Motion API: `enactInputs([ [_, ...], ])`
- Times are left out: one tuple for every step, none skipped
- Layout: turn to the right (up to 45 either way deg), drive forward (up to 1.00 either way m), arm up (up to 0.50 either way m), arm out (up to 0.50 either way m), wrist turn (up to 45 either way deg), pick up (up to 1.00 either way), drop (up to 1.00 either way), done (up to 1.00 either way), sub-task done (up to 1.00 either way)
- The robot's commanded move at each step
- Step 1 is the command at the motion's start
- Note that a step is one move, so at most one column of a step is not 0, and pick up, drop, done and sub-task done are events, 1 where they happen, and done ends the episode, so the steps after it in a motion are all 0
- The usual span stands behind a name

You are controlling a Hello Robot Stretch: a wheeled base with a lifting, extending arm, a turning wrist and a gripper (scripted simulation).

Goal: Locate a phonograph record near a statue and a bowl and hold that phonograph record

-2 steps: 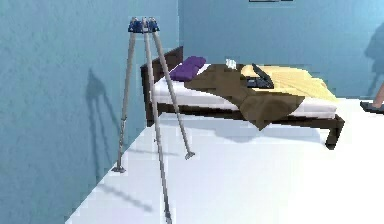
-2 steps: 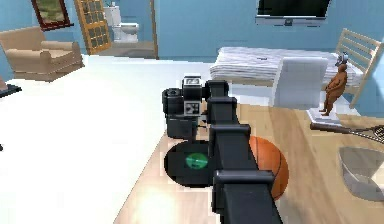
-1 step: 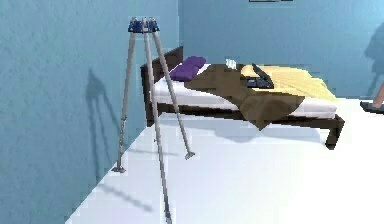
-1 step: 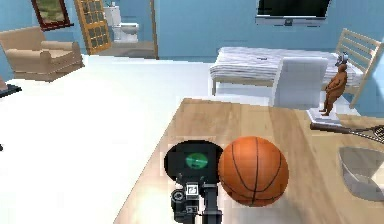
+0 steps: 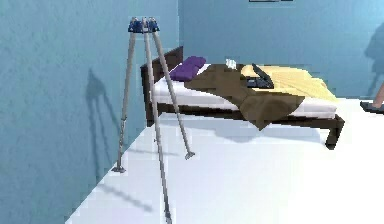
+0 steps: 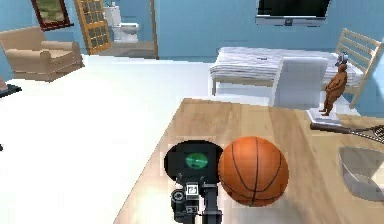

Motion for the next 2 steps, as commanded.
enactInputs([
  [0.0,0.0,0.1,0.0,0.0,0.0,0.0,0.0,0.0],
  [0.0,0.0,0.0,0.0,0.0,0.0,0.0,1.0,0.0],
])
